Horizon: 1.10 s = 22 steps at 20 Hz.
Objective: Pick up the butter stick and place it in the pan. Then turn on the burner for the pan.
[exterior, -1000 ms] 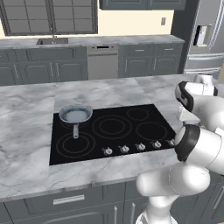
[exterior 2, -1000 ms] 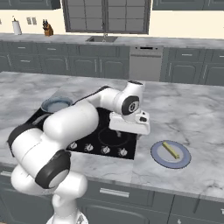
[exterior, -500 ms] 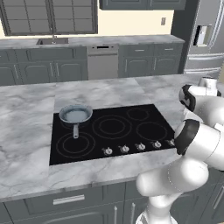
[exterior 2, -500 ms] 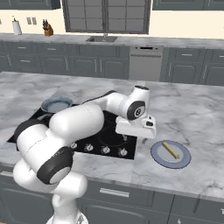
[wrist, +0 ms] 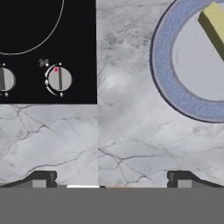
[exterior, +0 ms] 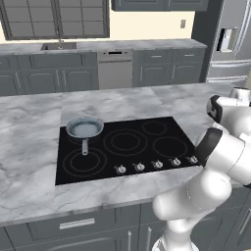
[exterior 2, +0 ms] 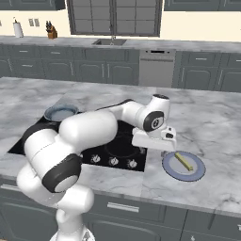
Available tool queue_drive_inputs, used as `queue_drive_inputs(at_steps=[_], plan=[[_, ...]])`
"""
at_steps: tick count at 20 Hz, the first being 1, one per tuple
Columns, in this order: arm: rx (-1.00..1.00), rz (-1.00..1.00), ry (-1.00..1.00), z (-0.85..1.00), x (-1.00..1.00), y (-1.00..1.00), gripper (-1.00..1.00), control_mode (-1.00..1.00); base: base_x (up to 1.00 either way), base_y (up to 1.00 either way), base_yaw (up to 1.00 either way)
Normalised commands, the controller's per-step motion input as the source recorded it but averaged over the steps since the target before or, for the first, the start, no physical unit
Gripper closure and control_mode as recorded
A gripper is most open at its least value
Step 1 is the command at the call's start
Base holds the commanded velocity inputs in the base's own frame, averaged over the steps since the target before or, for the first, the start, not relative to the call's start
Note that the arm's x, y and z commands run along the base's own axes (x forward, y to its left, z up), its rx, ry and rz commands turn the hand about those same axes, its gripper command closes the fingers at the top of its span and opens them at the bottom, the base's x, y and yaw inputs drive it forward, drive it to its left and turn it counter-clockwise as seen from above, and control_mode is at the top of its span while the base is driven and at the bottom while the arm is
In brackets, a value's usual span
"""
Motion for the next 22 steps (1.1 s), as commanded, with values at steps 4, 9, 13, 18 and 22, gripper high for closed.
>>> queue_drive_inputs(at_steps=[4, 9, 13, 18, 22], plan=[[0.00, 0.00, 0.00, -0.03, 0.04, -0.28, -1.00, -1.00, 0.00, 0.00, 0.00], [0.00, 0.00, 0.00, -0.10, 0.08, -0.08, -1.00, -1.00, 0.00, 0.00, 0.00], [0.00, 0.00, 0.00, -0.08, 0.03, -0.19, -1.00, -1.00, 0.00, 0.00, 0.00], [0.00, 0.00, 0.00, -0.09, 0.02, -0.22, -1.00, -1.00, 0.00, 0.00, 0.00], [0.00, 0.01, 0.00, -0.07, 0.01, -0.24, -1.00, -1.00, 0.00, 0.00, 0.00]])
